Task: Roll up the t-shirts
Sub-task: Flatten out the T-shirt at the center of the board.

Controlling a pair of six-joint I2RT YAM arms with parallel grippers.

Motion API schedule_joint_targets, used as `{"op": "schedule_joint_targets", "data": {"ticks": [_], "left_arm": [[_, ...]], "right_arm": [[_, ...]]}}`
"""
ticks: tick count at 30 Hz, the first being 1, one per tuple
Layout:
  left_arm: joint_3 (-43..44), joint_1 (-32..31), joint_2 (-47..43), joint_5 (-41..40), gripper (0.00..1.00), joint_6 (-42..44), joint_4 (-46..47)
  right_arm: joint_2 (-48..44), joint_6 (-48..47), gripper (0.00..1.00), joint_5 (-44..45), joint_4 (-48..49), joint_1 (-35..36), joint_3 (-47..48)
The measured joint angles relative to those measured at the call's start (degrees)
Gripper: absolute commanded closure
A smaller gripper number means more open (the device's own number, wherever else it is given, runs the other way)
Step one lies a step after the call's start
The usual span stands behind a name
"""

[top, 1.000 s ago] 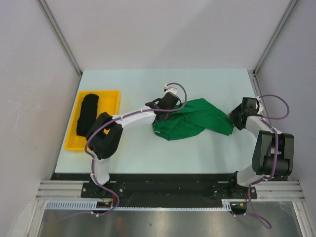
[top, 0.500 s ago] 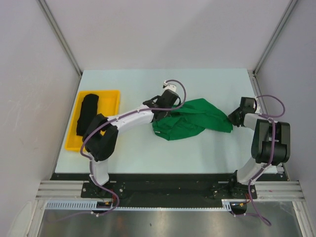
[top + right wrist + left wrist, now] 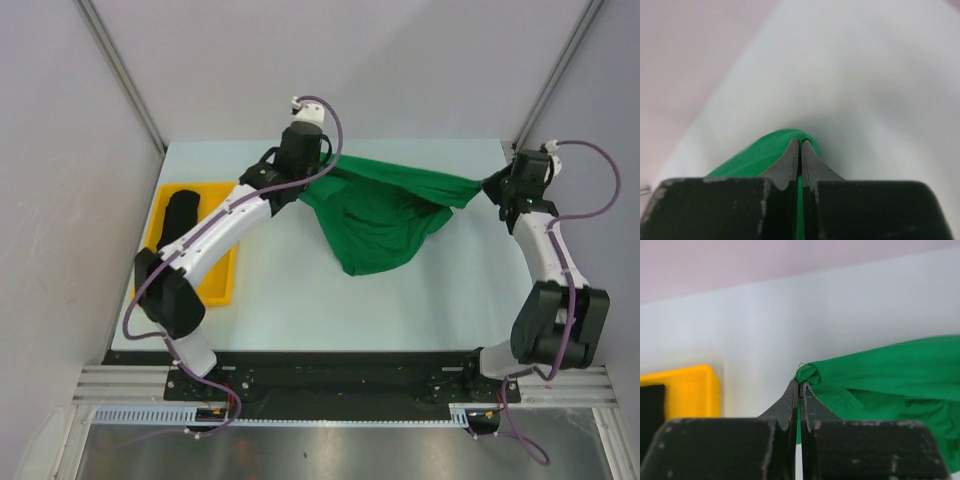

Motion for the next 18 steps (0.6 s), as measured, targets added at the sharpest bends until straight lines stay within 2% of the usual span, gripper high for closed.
{"op": "schedule_joint_targets", "data": {"ticks": [5,6,7,9,10,12,13,15,18], "left_arm": [[0.8,0.1,-7.6,1.5,1.0,2.6,-0.1],[0.7,-0.2,-9.1,2.3,1.0,2.5,-0.3],[0.3,-0.4,-10.8,3.9,1.0,2.5,-0.3],[-4.0,-1.2,-15.6,6.6,1.0,2.0,0.6],[-7.0,-1.7,-18.1,7.7,1.0,1.4,0.9],[-14.2,-2.8,-22.1,9.2,1.0,-0.3,1.9],[-17.9,-3.2,-23.4,9.7,1.0,-1.3,2.1],[-24.9,-3.9,-23.5,10.8,1.0,-3.9,2.4],[-29.6,-4.1,-17.4,11.0,1.0,-6.9,0.2]], "right_arm": [[-8.9,0.0,1.0,0.3,-0.9,0.0,5.2],[-9.7,-0.1,0.97,0.5,-1.2,0.0,5.9],[-10.1,-0.2,0.87,0.6,-1.9,0.0,6.4],[-9.7,-0.5,0.78,0.6,-3.6,-0.1,6.6],[-8.7,-1.0,0.63,0.5,-5.0,-0.1,6.6],[-5.9,-1.8,0.53,0.4,-7.2,0.2,6.5],[-4.2,-2.5,0.42,0.5,-7.9,0.7,5.9],[-2.2,-3.5,0.36,1.0,-9.2,2.4,3.1],[-2.6,-3.6,0.39,2.4,-10.7,7.1,-4.0]]}}
